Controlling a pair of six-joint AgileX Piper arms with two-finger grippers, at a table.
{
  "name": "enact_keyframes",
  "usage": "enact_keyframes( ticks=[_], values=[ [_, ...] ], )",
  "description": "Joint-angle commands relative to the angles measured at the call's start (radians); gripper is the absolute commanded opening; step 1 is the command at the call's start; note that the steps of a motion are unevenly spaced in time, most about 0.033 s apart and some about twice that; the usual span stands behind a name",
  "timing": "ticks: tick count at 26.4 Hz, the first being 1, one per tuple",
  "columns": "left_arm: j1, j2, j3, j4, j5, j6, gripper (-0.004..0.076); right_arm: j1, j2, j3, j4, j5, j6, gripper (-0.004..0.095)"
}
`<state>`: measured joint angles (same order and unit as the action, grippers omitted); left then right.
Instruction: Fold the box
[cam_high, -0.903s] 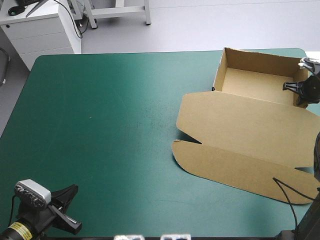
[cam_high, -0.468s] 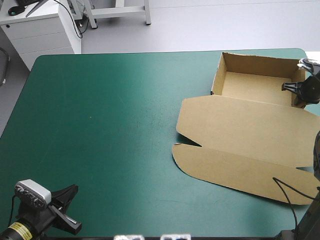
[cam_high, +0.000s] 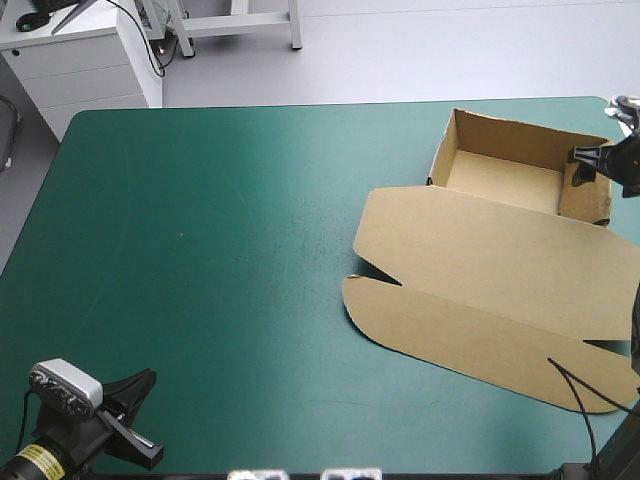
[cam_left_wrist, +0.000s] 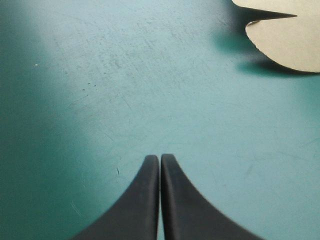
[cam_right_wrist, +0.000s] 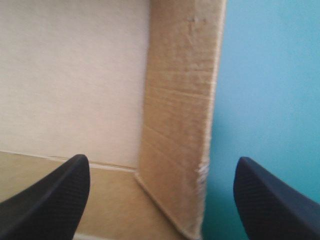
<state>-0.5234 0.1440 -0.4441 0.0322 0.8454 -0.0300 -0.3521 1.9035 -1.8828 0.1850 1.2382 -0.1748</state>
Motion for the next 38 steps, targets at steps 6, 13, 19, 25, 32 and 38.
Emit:
enact_keyframes(
  ticks=[6, 13, 19, 25, 32, 38],
  values=[
    [-0.006, 0.019, -0.023, -0.002, -0.073, -0.003, -0.0008, 0.118, -0.316, 0.066, 0.301, 0.011, -0.132, 0.0323],
    [-0.006, 0.019, -0.023, -0.002, -0.073, -0.003, -0.0008, 0.358, -0.467, 0.221, 0.301, -0.005, -0.245, -0.0014],
    [-0.005, 0.019, -0.023, -0.002, -0.073, -0.003, -0.0008, 0.496, -0.647, 0.45, 0.163, -0.118, -0.222, -0.0014],
    [0.001, 0.019, -0.023, -0.002, -0.073, -0.003, -0.0008, 0.498, -0.941, 0.805, 0.152, -0.436, -0.275, -0.0014],
    [0.179, 0.019, -0.023, -0.004, -0.073, -0.003, -0.0008, 0.498, -1.309, 1.172, 0.101, -0.565, -0.205, -0.0014],
    [0.245, 0.019, -0.023, -0.004, -0.073, -0.003, -0.0008, 0.498, -1.614, 1.343, 0.054, -0.621, -0.132, -0.0014]
  ],
)
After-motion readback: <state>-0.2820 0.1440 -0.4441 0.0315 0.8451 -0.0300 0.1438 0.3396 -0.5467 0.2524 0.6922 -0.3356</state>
